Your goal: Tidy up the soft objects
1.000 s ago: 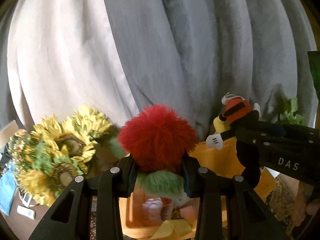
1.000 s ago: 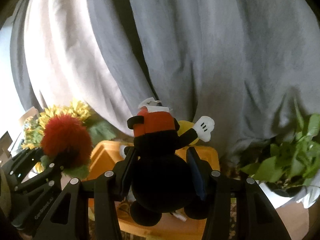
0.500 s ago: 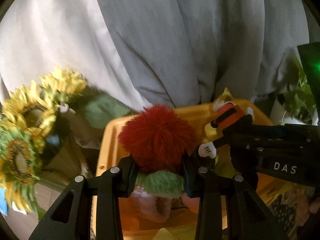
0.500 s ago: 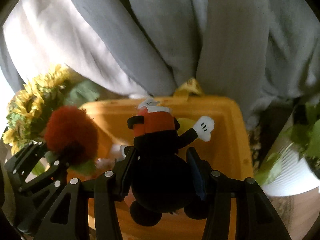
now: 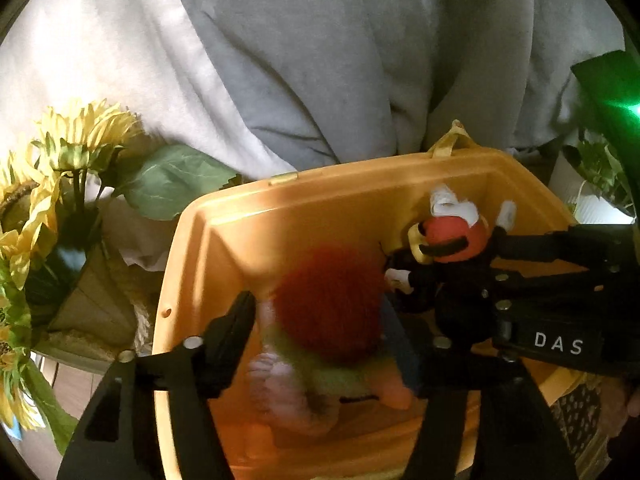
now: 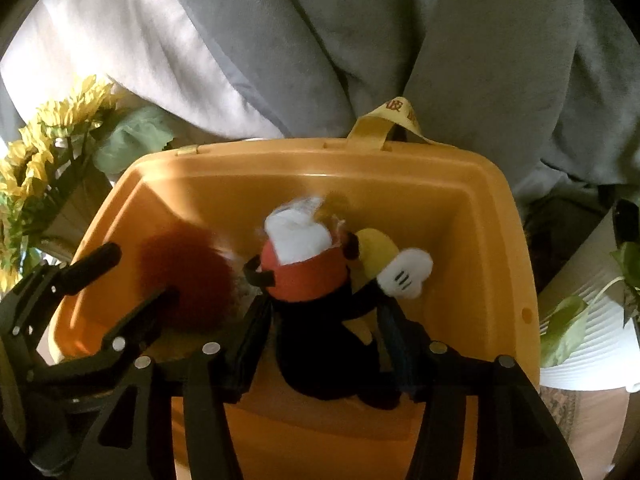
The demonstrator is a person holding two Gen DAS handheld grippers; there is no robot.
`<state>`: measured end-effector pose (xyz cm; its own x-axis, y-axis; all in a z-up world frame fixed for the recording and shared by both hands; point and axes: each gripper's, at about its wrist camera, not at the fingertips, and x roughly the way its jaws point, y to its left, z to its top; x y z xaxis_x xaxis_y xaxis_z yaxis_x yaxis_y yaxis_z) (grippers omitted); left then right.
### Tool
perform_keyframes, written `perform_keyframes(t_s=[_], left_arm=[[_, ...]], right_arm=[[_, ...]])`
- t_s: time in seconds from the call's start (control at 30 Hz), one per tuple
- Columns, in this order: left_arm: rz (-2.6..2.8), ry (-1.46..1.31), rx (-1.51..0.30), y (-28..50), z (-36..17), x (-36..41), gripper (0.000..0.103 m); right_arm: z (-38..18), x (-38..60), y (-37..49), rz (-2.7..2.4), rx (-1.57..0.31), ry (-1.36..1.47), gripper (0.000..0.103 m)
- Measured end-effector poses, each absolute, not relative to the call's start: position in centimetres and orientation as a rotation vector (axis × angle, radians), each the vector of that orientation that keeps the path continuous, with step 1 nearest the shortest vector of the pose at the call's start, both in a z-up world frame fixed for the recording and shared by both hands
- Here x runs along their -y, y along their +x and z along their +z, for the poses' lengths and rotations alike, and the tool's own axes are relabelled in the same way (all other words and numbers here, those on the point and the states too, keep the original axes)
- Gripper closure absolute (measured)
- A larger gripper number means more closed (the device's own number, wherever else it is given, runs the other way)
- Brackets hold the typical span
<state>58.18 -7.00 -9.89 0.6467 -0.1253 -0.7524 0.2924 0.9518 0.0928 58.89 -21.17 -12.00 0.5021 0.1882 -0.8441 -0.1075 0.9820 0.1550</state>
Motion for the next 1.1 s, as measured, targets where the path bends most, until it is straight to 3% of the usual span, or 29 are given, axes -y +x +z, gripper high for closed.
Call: perform_keyframes(t_s=[0.4,0.63,1.1], left_arm=[[-0.208,0.136,-0.800,55.0,-7.5,5.5,0.024],[-0.118,0.098,-0.731,51.1,-4.5,4.0,0.017],[-0.006,0.142,-0.456,40.0,1.8,0.9,0.000]], right_arm=[[-7.3,21.2,55.4,0.103,-0.895,0.057,0.032],[-4.9,21.0,51.5,0.059,-0.814,0.035,0.031],[0.1,19.4,39.8,0.006,-0.620,0.045,0.015]])
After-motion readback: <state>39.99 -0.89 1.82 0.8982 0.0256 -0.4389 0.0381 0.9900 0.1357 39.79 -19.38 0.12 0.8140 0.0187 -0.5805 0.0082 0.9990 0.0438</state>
